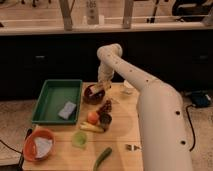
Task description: Place eraser in purple bowl
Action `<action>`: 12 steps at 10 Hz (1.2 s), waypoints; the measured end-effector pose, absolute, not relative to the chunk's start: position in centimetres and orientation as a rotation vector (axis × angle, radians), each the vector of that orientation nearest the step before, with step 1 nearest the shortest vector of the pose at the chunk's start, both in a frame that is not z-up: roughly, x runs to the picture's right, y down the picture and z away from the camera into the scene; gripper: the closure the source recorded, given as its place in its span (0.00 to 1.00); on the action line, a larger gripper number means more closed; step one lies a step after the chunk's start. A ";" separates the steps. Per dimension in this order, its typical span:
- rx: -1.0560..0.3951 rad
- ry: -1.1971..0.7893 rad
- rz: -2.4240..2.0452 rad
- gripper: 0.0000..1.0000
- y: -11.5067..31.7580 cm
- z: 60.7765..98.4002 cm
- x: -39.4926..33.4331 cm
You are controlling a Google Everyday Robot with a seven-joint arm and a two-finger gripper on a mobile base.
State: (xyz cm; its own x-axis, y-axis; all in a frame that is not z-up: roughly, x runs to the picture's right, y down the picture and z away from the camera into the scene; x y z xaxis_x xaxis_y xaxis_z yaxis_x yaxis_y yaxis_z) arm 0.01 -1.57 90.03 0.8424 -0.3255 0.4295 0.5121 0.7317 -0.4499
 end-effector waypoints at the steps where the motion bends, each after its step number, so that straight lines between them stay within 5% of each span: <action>1: -0.589 -0.336 -0.469 0.65 -1.6 90.1 0.2; 5: -0.594 -0.350 -0.481 0.24 -1.7 90.3 -0.3; 12: -0.612 -0.366 -0.513 0.20 -0.9 90.6 -1.8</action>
State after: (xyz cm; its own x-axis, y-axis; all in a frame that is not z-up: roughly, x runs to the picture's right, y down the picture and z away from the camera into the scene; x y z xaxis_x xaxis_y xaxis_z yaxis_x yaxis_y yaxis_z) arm -1.79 -0.90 90.58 0.8140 -0.3440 0.4680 0.5542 0.7013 -0.4483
